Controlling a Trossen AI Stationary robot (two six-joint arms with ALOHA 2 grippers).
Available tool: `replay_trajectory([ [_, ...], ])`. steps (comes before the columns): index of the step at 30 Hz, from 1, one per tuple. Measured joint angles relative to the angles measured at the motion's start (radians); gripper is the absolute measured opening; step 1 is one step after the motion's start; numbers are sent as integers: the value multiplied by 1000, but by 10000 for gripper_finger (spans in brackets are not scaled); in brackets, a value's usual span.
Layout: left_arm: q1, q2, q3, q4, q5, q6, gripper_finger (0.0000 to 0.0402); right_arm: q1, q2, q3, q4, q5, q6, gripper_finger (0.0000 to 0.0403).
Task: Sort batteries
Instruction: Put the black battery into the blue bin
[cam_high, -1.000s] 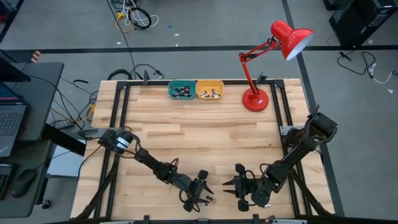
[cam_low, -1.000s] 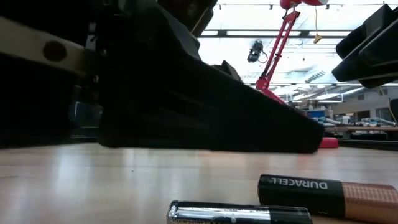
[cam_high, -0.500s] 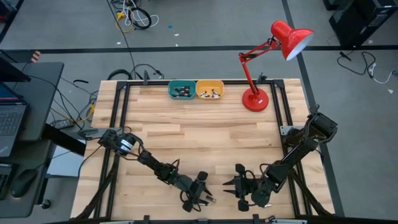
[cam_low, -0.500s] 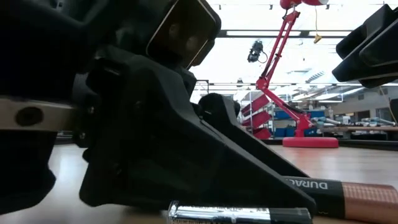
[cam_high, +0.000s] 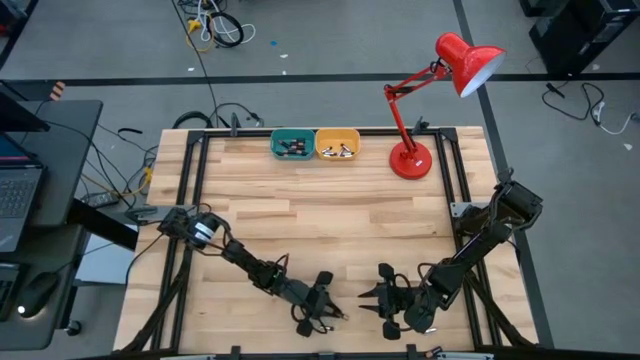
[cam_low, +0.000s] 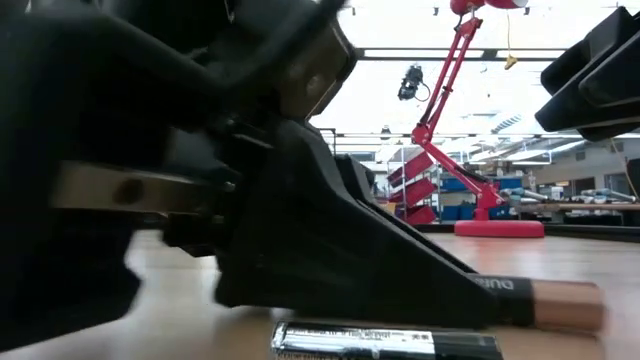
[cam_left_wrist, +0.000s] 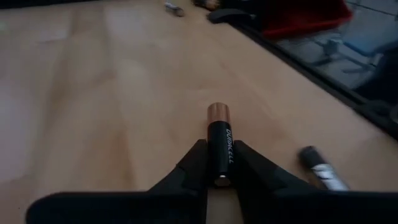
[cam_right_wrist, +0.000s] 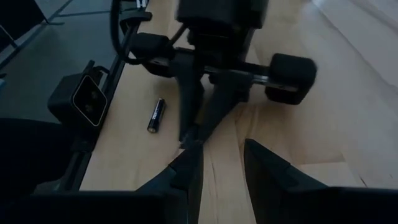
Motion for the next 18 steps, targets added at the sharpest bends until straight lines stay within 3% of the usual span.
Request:
replay_trajectory([
  [7, 72, -73, -80, 55, -38, -25, 64, 10, 0, 0, -110, -4, 47, 103],
  [12, 180, -239, -196, 19, -65, -40, 64, 10, 1, 0, -234, -11, 138, 103],
  [18, 386, -492, -315, -134, -137, -17, 64, -9, 1, -51, -243, -11, 160, 103],
])
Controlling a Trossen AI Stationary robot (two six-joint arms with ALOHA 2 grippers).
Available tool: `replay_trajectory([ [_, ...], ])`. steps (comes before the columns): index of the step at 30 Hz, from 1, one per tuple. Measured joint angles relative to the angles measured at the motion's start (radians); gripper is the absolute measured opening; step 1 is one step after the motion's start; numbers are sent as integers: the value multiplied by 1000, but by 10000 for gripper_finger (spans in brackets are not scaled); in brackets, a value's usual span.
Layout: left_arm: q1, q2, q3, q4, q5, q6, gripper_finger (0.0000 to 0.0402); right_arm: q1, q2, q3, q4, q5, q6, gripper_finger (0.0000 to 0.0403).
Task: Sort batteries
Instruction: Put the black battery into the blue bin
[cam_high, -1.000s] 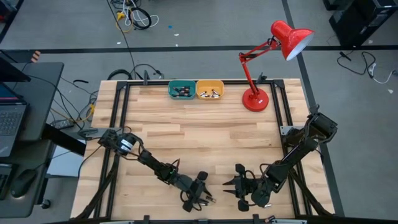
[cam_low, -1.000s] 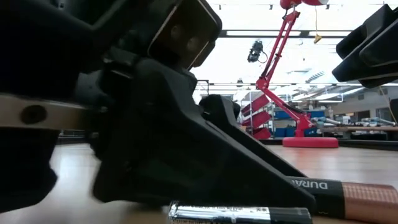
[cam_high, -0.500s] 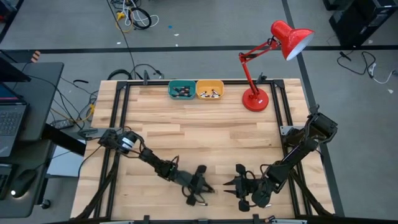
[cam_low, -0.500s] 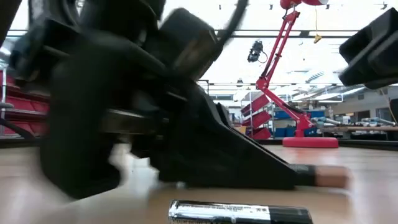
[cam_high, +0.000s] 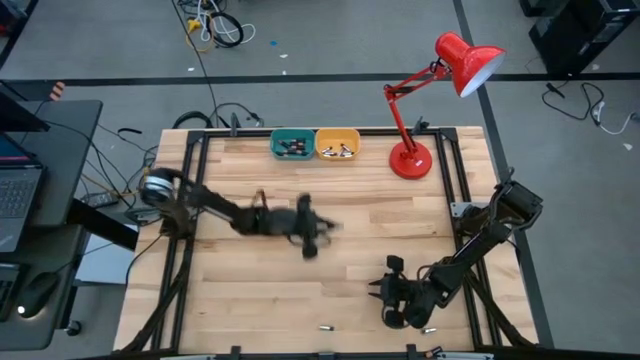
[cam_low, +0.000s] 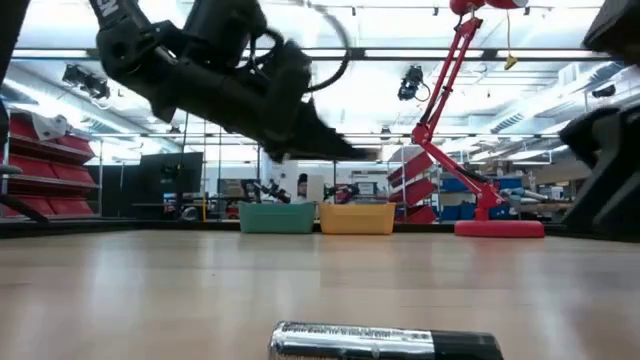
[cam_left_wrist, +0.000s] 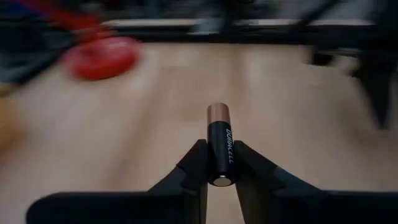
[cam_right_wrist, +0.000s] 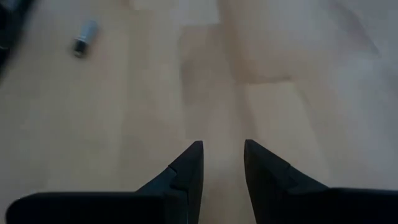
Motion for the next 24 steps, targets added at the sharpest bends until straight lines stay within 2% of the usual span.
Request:
replay_trajectory([
  [6, 259, -154, -71, -79, -24, 3, 64, -65, 0, -70, 21, 0, 8, 103],
  [14, 562, -172, -90, -142, 2, 20, 64, -160, -7, -141, 104, -41, -46, 103],
  [19, 687, -172, -89, -192, 3, -38, 64, -192, -6, -148, 157, -57, -186, 103],
  [24, 750, -172, -89, -236, 49, -49, 65, -228, -2, -151, 207, -42, -317, 103],
])
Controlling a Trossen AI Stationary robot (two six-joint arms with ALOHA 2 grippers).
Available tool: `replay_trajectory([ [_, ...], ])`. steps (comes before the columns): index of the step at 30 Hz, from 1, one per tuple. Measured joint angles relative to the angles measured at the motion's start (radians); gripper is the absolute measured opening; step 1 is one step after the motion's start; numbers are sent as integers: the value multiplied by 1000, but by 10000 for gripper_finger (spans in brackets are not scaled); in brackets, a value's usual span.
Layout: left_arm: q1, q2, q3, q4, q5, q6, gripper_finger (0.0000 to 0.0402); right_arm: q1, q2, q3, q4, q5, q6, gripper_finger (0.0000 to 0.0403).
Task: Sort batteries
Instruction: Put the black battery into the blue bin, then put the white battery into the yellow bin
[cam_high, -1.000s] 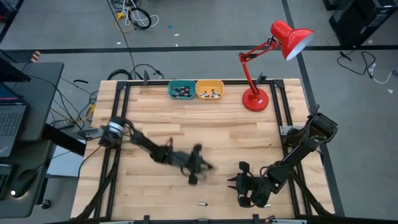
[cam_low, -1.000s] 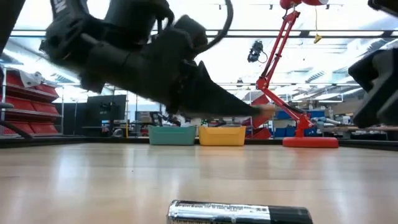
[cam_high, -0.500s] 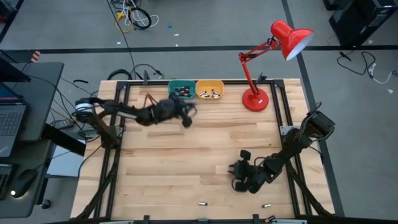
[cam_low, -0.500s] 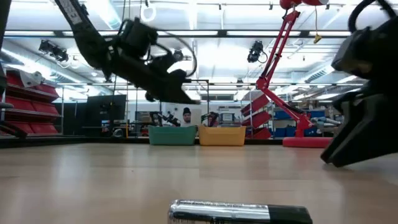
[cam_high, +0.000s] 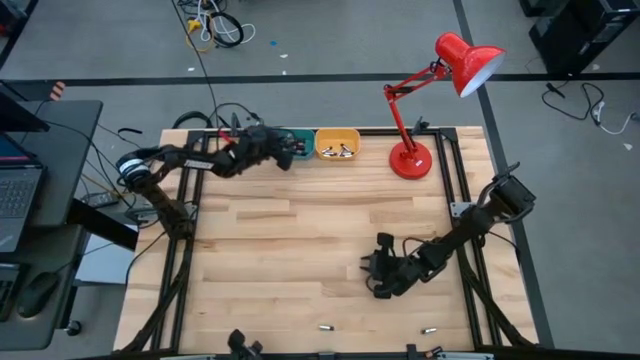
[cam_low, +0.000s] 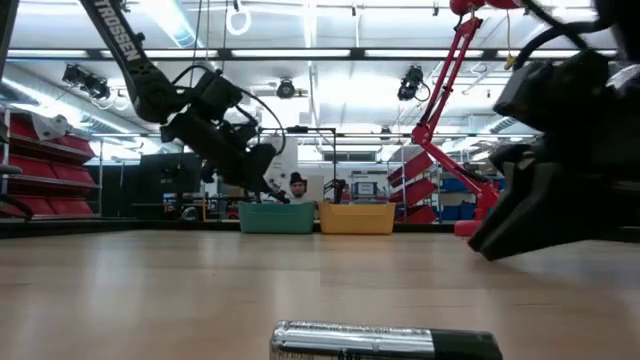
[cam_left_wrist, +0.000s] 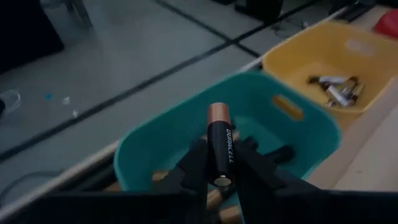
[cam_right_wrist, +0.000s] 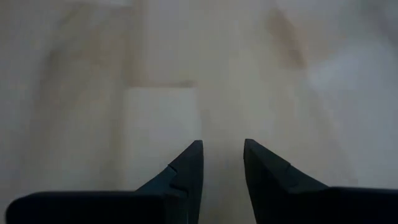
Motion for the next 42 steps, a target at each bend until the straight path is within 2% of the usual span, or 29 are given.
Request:
replay_trajectory([
  [9, 33, 1, 0, -108, 4, -25, 129, -95, 0, 0, 11, 54, -27, 103],
  [17, 32, 1, 0, -91, 9, 73, 135, -145, 0, 0, 17, 54, 0, 103],
  [22, 8, 1, 1, -76, 77, 133, 136, -149, 0, 0, 23, 37, 2, 103],
  [27, -45, 1, 1, -53, 105, 132, 136, -149, 0, 1, 22, 14, -2, 103],
  [32, -125, 1, 1, -28, 171, 132, 136, -149, 0, 13, 27, -67, -17, 103],
  [42, -381, 1, 1, -2, 181, 89, 137, -125, -1, 48, 28, -83, -46, 103],
])
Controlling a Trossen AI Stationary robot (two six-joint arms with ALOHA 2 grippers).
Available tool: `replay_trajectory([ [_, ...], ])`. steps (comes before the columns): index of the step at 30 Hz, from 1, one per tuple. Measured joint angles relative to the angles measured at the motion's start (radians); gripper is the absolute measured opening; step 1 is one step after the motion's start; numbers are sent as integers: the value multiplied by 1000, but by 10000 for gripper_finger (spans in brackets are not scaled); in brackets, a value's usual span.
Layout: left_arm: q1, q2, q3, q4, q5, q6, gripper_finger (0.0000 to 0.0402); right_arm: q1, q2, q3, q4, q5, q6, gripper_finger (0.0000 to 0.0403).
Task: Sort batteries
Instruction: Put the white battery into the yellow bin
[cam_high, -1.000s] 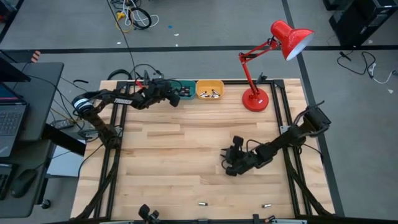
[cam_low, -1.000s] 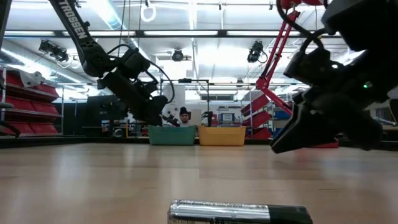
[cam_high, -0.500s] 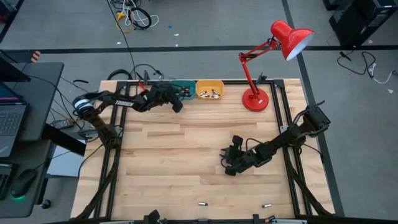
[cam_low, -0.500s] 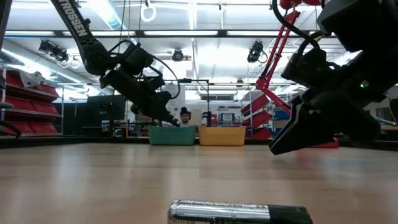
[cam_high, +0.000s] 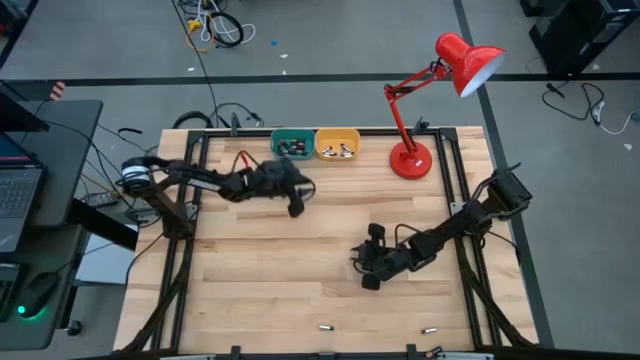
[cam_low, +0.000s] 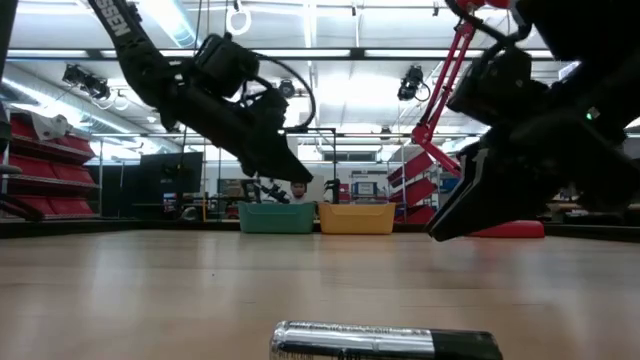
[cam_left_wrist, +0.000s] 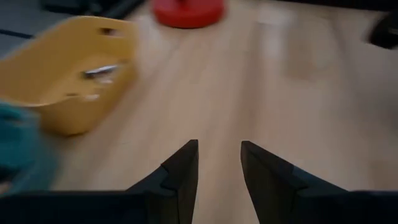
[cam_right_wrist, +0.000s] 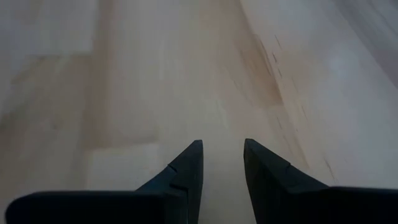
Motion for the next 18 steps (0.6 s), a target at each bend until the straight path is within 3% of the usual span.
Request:
replay_trajectory([
  [7, -238, 0, 0, 3, -4, -35, 137, 50, -1, 56, 2, 0, 1, 103],
  [18, -688, 0, 0, 3, -160, -40, 137, 158, -1, 107, 5, 109, 118, 103],
])
